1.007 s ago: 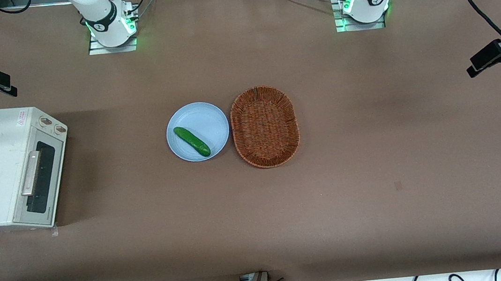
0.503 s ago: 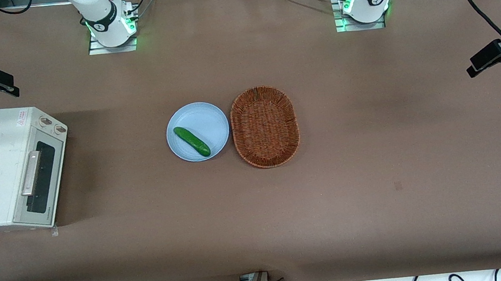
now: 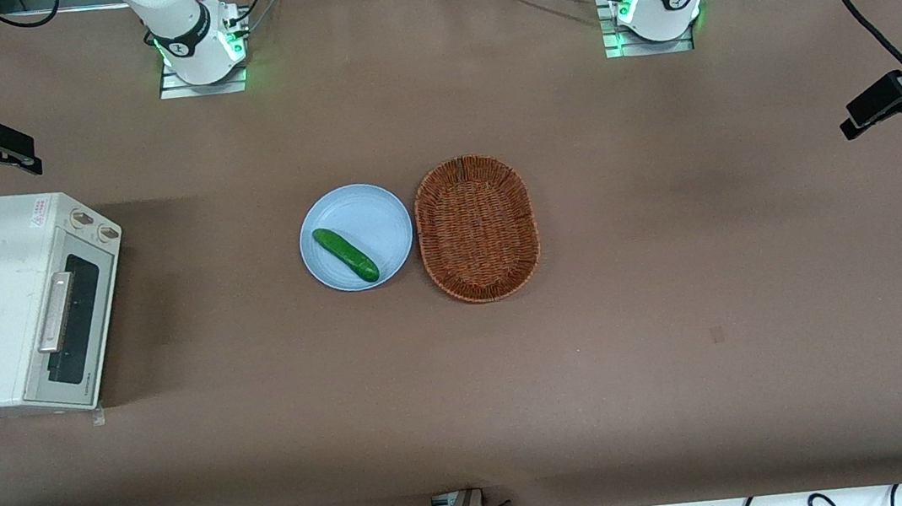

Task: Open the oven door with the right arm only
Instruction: 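Move the right gripper down to the toaster oven door handle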

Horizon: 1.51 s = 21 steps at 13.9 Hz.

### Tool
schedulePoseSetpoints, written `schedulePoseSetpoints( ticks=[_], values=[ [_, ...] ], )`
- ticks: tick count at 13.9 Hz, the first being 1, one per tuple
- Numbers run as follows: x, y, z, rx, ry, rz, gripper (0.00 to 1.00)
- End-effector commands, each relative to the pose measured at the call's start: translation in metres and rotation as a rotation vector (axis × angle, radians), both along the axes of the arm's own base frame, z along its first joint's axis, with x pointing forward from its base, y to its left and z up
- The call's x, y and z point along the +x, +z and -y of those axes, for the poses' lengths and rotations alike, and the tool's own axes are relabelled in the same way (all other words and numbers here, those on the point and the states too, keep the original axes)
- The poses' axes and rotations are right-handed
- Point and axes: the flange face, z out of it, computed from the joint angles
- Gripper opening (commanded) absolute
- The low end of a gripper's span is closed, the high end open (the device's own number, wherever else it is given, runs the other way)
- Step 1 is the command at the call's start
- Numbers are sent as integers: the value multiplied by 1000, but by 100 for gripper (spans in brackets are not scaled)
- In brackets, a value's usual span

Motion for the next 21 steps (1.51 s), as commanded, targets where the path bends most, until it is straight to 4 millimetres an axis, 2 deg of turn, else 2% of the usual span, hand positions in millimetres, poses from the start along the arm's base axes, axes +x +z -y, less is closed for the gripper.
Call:
schedulePoseSetpoints(
  ticks=[1,4,6,8,10,11,15,19,21],
  values=[
    [18,-39,-19,-91,46,-76,98],
    [40,-90,-31,-179,91,-145,85],
    [54,-122,-43,-264,142,-167,58],
    [69,-155,-43,-321,169,-182,31],
    [85,-193,-40,-371,203,-190,10],
    [90,-205,-39,-393,218,-193,2],
    [103,-247,-32,-461,263,-207,0],
    [108,-252,-16,-503,276,-206,0],
    [111,-252,-2,-510,271,-202,0]
  ],
)
